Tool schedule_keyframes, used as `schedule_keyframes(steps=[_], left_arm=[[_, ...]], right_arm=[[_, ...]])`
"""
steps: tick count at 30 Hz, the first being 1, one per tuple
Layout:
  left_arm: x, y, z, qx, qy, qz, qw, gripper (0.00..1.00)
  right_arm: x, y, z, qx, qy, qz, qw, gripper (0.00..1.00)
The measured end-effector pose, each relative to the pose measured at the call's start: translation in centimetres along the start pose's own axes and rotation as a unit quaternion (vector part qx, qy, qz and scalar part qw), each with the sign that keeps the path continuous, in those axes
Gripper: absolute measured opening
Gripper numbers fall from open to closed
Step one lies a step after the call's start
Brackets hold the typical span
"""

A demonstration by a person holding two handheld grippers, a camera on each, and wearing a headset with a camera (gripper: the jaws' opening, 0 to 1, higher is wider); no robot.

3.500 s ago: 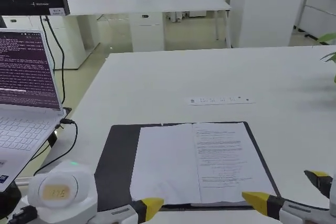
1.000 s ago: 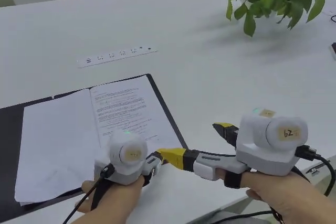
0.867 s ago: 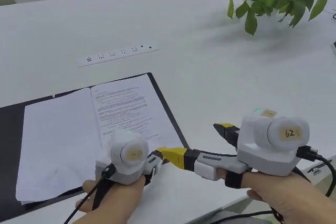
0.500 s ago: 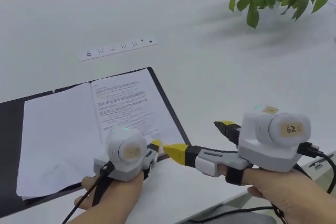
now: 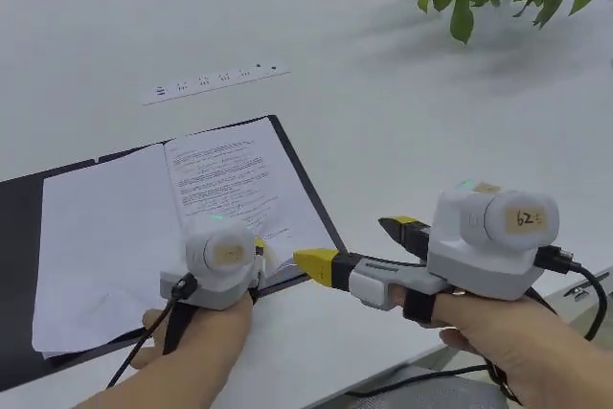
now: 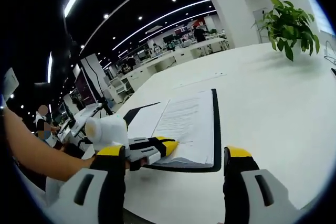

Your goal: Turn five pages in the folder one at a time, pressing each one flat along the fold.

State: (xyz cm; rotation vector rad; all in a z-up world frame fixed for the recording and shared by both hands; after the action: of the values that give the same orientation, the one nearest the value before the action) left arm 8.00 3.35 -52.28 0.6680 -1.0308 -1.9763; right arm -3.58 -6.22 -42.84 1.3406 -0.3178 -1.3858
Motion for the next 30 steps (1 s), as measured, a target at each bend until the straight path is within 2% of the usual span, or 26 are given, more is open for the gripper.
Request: schedule_keyframes(steps=[1, 3, 6, 9, 11, 14, 19, 21, 23, 25, 30], left_arm=[[0.0, 0.0, 0.0, -0.001, 0.0, 0.009, 1.0, 0.04], [0.1, 0.0, 0.1, 0.0, 0.0, 0.006, 1.0, 0.04], [0.1, 0.0, 0.1, 0.004, -0.003, 0.009, 0.9999, 0.04], [0.1, 0.0, 0.1, 0.006, -0.004, 0.009, 0.9999, 0.04], [0.1, 0.0, 0.1, 0.007, -0.004, 0.011, 0.9999, 0.04], [0.2, 0.0, 0.1, 0.009, -0.004, 0.013, 0.9999, 0.04], [0.2, 0.0, 0.1, 0.01, -0.005, 0.014, 0.9998, 0.04], [0.2, 0.0, 0.1, 0.009, -0.005, 0.016, 0.9998, 0.04], [0.3, 0.0, 0.1, 0.009, -0.005, 0.017, 0.9998, 0.04], [0.3, 0.0, 0.1, 0.009, -0.005, 0.017, 0.9998, 0.04], [0.3, -0.1, 0.0, 0.009, -0.006, 0.02, 0.9998, 0.04]], right_arm=[[0.0, 0.0, -0.2, 0.002, 0.0, -0.014, 0.9999, 0.72], [-0.1, -0.4, -0.8, -0.002, 0.002, -0.049, 0.9988, 0.64], [-0.1, -1.0, -1.7, -0.009, 0.007, -0.099, 0.995, 0.48], [0.1, -2.4, -3.0, -0.018, 0.011, -0.174, 0.9845, 0.37], [0.3, -3.1, -3.8, -0.014, 0.012, -0.202, 0.9793, 0.35], [0.6, -3.7, -4.7, -0.014, 0.011, -0.207, 0.9782, 0.32], [1.0, -4.1, -5.8, -0.002, 0.007, -0.239, 0.9709, 0.3], [1.4, -4.2, -6.2, 0.01, 0.003, -0.253, 0.9675, 0.3], [1.7, -4.6, -6.5, 0.005, -0.003, -0.274, 0.9618, 0.29], [2.1, -4.7, -6.6, 0.013, -0.008, -0.279, 0.9603, 0.3], [3.4, -5.0, -6.8, 0.034, -0.03, -0.307, 0.9506, 0.26]])
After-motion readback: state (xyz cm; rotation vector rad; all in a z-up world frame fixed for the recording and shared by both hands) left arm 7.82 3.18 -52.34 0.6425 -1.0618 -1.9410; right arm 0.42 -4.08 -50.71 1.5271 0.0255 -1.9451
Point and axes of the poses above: the centre of the closed fingertips' face, and the gripper's own axes: z roughly backward along the fingers, x roughly to its right, y roughly out of its top, the point moved 5 cm from there along z, roughly backward along the fingers, and after that the axes turned 12 degrees about y, right-handed, at the moved point
